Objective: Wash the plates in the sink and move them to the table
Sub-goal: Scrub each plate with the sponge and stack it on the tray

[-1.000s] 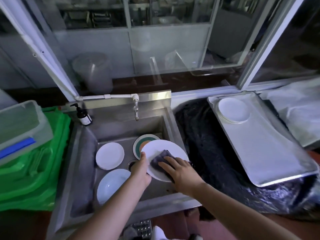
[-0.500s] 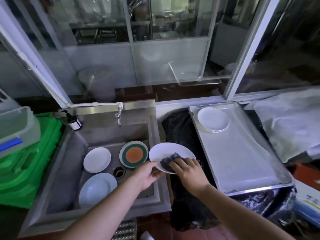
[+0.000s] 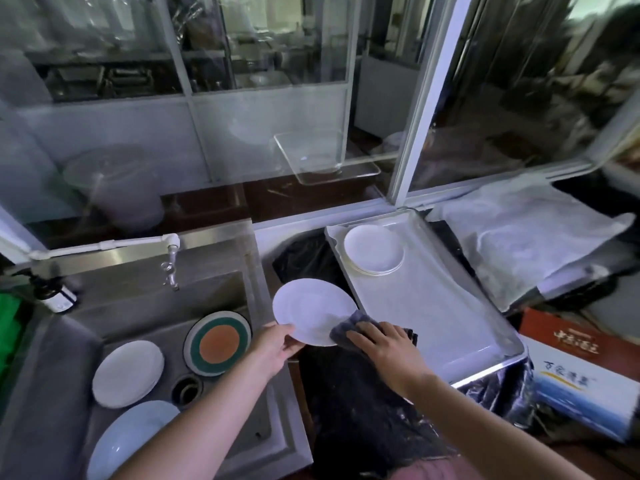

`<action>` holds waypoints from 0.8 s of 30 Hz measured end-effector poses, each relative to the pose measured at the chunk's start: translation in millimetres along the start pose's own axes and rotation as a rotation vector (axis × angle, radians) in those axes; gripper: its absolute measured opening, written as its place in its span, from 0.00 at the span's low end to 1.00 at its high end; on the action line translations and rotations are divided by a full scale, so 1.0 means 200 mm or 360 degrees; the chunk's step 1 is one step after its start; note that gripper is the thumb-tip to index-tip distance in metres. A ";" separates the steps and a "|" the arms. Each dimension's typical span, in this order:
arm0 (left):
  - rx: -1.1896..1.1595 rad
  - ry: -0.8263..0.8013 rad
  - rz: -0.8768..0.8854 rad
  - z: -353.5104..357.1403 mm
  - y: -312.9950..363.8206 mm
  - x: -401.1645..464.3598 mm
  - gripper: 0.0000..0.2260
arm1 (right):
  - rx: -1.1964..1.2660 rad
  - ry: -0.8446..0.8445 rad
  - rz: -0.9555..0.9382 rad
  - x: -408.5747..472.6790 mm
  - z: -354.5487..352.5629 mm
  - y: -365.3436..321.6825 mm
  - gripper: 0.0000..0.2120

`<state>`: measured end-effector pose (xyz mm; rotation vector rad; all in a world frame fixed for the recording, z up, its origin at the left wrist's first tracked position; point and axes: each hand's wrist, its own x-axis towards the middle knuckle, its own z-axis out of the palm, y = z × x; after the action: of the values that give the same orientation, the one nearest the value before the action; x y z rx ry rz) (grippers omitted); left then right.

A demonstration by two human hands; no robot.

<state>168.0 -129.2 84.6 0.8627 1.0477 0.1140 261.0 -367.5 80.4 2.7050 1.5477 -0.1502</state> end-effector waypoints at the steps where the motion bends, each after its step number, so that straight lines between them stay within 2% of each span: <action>1: -0.0019 0.0000 0.0007 0.04 0.01 0.02 0.20 | 0.0028 0.0014 0.0046 0.00 0.00 0.03 0.38; 6: -0.0127 0.0019 -0.0015 0.26 0.07 0.16 0.17 | 0.0087 0.0108 0.0219 0.02 0.00 0.24 0.34; 9: -0.0172 -0.0018 -0.0001 0.42 0.10 0.25 0.13 | 0.0114 0.0117 0.0233 0.04 0.03 0.41 0.33; 14: -0.0231 -0.0020 0.0017 0.72 0.11 0.41 0.13 | 0.0168 0.0113 0.0236 0.08 0.09 0.71 0.33; 20: -0.0241 0.0113 -0.0012 1.06 0.09 0.61 0.10 | 0.0256 0.0121 0.0249 0.13 0.20 1.03 0.34; 24: -0.0236 0.0205 -0.0034 1.21 0.05 0.72 0.14 | 0.0312 0.0164 0.0222 0.16 0.25 1.17 0.34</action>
<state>438.9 -192.8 39.7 0.7171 1.1533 0.2291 475.2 -461.8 21.0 3.0071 1.4313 -0.1705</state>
